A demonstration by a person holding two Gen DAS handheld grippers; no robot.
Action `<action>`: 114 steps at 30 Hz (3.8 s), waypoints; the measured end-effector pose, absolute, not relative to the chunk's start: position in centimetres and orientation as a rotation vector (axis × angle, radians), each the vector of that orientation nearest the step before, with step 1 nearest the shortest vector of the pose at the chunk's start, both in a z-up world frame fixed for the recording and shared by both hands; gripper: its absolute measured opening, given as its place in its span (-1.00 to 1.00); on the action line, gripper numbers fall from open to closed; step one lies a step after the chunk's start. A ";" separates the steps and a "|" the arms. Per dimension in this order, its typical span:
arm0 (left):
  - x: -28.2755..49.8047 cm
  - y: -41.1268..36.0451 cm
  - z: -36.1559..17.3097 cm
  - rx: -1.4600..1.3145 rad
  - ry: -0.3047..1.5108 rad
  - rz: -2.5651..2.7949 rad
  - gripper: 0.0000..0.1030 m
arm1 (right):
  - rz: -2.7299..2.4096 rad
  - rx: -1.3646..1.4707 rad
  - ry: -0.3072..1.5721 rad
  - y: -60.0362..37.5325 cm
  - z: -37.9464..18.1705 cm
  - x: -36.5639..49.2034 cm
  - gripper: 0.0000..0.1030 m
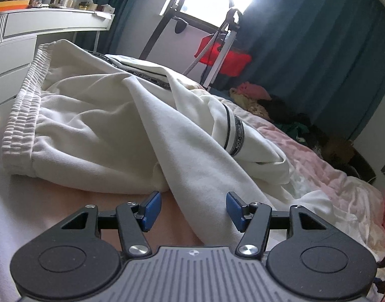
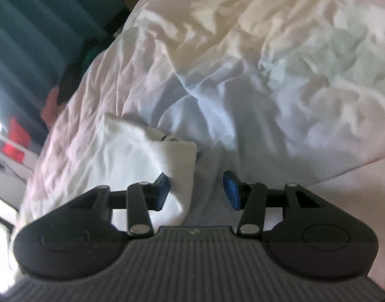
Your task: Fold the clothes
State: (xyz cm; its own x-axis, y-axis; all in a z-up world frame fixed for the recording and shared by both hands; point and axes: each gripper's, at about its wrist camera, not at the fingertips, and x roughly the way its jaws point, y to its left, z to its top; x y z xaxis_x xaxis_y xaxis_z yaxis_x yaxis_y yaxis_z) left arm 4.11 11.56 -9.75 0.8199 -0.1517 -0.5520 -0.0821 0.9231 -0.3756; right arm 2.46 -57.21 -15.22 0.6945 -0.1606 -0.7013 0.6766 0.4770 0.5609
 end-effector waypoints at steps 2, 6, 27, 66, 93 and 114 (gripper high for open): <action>4.2 11.3 -9.9 -0.385 0.613 -0.038 0.16 | -0.543 0.987 0.592 -57.8 -16.0 3.0 -0.05; 4.2 10.9 -9.9 -0.359 0.606 -0.033 0.18 | -0.511 0.954 0.525 -57.0 -14.8 3.5 -0.69; 3.6 11.1 -9.7 -0.336 0.595 -0.017 0.19 | -0.853 1.035 0.468 -57.9 -14.5 0.0 -0.26; 4.6 26.5 -12.5 -0.918 0.599 0.410 0.33 | -0.340 0.350 0.629 -34.2 -12.9 5.9 0.35; -1.1 35.8 -6.6 -0.599 0.853 0.430 -0.08 | -0.371 0.317 0.656 -35.1 -13.1 5.8 0.32; 1.3 12.3 1.5 -0.114 0.515 0.060 0.78 | -0.164 0.341 0.419 -31.2 -6.1 2.6 0.33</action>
State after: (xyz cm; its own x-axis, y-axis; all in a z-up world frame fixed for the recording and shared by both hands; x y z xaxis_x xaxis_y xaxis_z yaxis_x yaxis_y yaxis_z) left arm 1.30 12.26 1.53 0.8685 0.0284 -0.4948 -0.0857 0.9919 -0.0935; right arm 2.56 -31.23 -6.11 0.9012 -0.0862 -0.4247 0.2255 0.9302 0.2896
